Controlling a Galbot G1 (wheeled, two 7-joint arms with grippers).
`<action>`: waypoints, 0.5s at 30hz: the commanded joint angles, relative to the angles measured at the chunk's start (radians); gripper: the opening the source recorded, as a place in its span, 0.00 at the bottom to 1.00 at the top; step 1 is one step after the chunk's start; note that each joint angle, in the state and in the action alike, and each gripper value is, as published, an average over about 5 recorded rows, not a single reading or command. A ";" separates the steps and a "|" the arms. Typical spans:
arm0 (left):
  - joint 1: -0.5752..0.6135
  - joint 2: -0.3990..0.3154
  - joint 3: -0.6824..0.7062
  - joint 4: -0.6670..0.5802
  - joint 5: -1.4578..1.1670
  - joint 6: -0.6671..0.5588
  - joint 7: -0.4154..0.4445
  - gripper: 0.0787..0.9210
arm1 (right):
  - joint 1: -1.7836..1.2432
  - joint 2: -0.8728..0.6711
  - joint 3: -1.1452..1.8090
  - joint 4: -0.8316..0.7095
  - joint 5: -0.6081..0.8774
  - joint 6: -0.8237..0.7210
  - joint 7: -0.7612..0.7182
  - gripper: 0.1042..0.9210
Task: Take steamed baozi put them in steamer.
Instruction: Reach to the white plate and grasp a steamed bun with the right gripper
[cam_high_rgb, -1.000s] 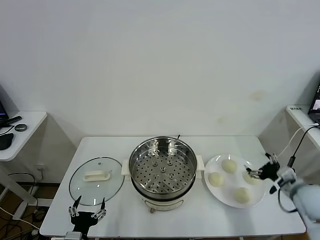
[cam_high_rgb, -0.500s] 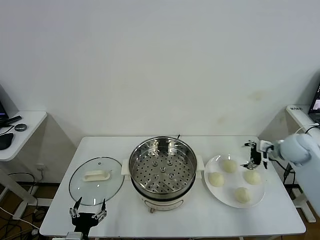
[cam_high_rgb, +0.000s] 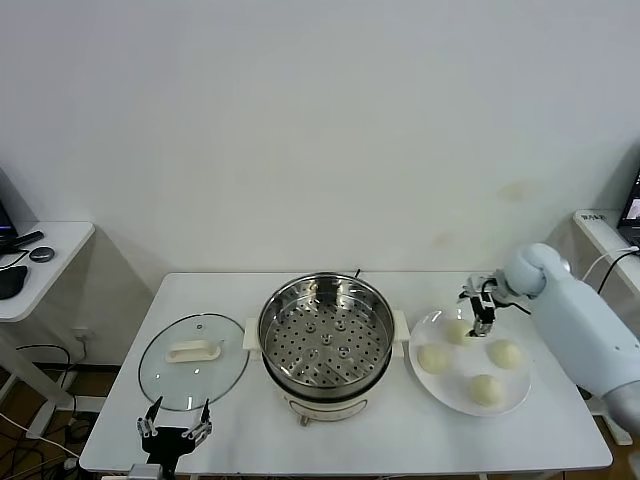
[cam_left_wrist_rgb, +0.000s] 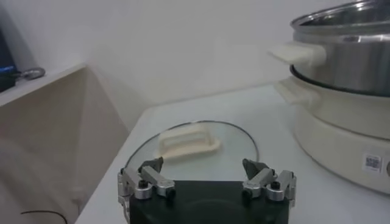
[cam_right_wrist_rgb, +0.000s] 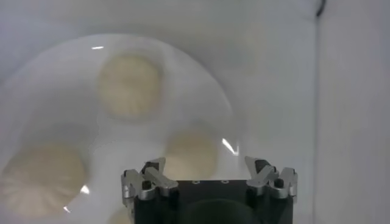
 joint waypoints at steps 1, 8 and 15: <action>0.000 0.001 0.000 0.000 -0.006 0.003 0.004 0.88 | 0.062 0.076 -0.061 -0.138 -0.085 0.052 -0.039 0.88; 0.000 0.005 -0.002 0.003 -0.006 0.004 0.005 0.88 | 0.041 0.097 -0.028 -0.171 -0.095 0.063 -0.003 0.88; 0.002 0.006 -0.001 0.005 -0.005 0.004 0.007 0.88 | 0.026 0.119 -0.006 -0.185 -0.133 0.075 0.016 0.88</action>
